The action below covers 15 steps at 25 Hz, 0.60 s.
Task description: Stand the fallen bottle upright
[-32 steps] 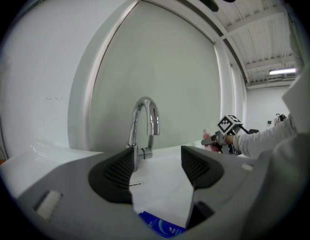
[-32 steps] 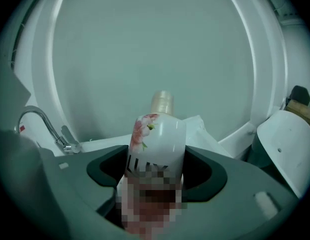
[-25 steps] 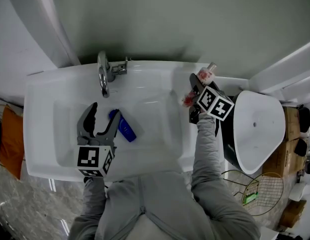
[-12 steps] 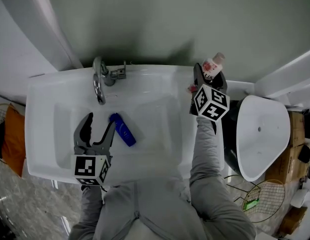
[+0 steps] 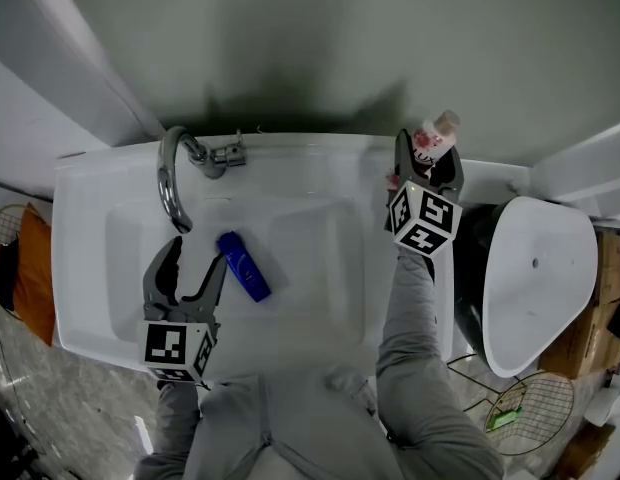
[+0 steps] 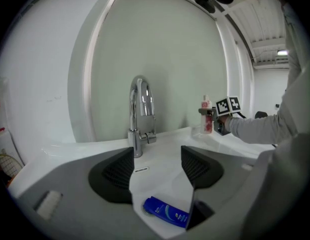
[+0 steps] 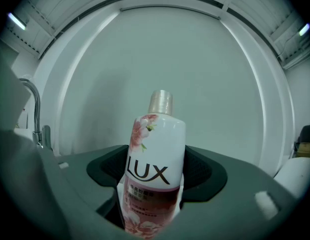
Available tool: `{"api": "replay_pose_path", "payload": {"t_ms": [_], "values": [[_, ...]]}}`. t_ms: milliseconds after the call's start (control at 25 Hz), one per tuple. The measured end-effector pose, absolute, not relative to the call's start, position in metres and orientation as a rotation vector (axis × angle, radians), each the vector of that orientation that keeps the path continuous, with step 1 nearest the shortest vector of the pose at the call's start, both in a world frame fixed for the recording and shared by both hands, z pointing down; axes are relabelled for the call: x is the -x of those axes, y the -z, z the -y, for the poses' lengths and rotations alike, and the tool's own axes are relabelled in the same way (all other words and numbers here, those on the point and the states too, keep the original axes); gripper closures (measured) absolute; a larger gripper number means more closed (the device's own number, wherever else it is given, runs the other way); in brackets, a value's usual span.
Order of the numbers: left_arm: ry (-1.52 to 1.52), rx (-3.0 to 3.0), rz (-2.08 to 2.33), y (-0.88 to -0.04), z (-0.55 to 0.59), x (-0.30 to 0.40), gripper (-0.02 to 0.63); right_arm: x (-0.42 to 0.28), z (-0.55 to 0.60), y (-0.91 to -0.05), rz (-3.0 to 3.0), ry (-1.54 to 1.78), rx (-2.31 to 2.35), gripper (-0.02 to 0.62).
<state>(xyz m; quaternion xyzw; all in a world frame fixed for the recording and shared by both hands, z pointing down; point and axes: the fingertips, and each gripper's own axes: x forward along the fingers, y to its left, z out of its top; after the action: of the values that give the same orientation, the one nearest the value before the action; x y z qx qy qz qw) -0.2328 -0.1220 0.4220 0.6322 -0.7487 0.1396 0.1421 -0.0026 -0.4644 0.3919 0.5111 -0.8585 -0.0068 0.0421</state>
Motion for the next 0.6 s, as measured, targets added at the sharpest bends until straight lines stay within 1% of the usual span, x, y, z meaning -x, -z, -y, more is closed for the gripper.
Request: {"api": "replay_pose_path", "payload": {"t_ms": [360,600], "values": [[-0.491,-1.844,2.127,-0.429,0.141,0.223,0.265,0.004,0.465,-0.407,2.672,0.064,-1.543,0.264],[-0.522,-1.844,2.115,-0.433,0.142,0.221,0.265,0.006,0.449,-0.418,2.705,0.173,-1.501,0.264]]}}
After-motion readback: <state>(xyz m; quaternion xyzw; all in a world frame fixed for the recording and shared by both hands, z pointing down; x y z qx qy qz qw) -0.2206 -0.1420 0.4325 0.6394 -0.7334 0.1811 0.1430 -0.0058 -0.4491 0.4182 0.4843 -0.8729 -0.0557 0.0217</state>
